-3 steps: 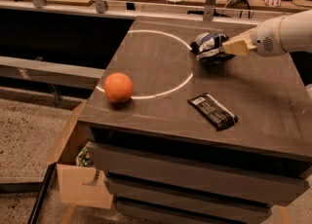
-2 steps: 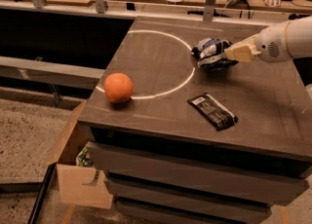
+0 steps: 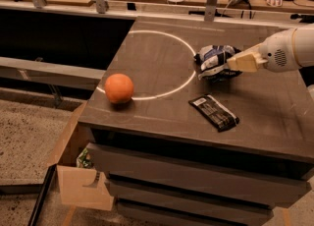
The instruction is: Move blue chip bag near rxbar chocolate
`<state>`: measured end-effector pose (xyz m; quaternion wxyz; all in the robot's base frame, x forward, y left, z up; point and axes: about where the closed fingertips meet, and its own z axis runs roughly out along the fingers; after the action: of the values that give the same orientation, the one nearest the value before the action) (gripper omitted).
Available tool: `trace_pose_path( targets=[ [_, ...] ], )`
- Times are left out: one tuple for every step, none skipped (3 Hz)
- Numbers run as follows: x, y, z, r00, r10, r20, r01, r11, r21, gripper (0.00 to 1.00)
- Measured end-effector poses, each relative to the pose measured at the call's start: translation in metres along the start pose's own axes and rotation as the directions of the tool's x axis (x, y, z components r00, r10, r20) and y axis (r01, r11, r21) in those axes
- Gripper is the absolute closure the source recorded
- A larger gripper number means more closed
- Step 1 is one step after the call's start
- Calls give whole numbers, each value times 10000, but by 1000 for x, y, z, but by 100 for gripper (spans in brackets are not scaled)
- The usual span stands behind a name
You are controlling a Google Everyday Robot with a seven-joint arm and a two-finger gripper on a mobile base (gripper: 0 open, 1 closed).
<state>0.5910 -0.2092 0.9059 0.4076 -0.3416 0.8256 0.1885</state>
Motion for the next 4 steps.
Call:
trace_pose_path(
  targets=[
    [9,14,-4,9994,191,-272,-199,9994,-279,32],
    [14,19,-9,9984,337,-445,-353,9988,-348,7],
    [7,8,-13,9994,291,-198,-289,9995,122,0],
    [-8,-43,-30,9993,-290,233,240,9810,1927,0]
  ],
)
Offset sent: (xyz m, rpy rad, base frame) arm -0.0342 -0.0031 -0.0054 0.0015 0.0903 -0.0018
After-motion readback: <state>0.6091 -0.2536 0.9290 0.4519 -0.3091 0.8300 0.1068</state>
